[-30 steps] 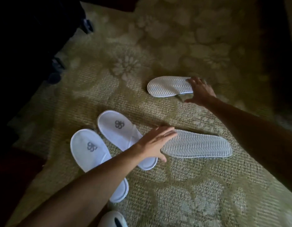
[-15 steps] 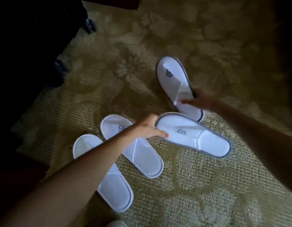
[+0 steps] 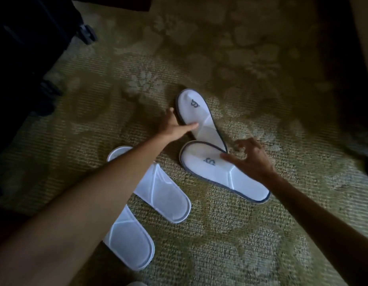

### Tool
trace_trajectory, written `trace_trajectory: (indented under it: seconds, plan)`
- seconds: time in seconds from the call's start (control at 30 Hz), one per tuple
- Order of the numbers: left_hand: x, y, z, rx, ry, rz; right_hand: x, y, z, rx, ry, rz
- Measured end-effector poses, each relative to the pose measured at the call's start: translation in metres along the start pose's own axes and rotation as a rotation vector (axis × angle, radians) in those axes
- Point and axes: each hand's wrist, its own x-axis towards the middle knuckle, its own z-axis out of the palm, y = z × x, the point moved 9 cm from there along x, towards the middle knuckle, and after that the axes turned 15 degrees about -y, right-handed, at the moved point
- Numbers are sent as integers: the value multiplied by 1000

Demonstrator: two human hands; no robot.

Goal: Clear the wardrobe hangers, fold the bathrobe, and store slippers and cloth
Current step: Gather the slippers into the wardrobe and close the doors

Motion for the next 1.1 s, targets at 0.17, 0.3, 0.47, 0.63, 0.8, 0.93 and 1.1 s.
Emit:
trace_trajectory:
  seconds: [0.17, 0.3, 0.47, 0.63, 0.8, 0.93, 1.1]
  plan:
    - [26, 28, -10, -119, 134, -109, -33, 5, 52, -184, -46, 32]
    - [37, 34, 3, -190, 79, -97, -39, 2, 55, 20, -55, 59]
    - [7, 10, -28, -460, 231, -5, -39, 14, 31, 157, -62, 109]
    - [-82, -94, -69, -626, 394, -1, -17, -34, 30, 268, -63, 32]
    - [-209, -217, -61, -660, 562, -159, 7, -112, 97, 218, -207, 1]
    - [-250, -268, -27, -668, 590, -231, 7, -153, 140, 180, -226, -50]
    - [-267, -289, -13, -496, 809, -283, -11, -167, 157, 59, -129, -119]
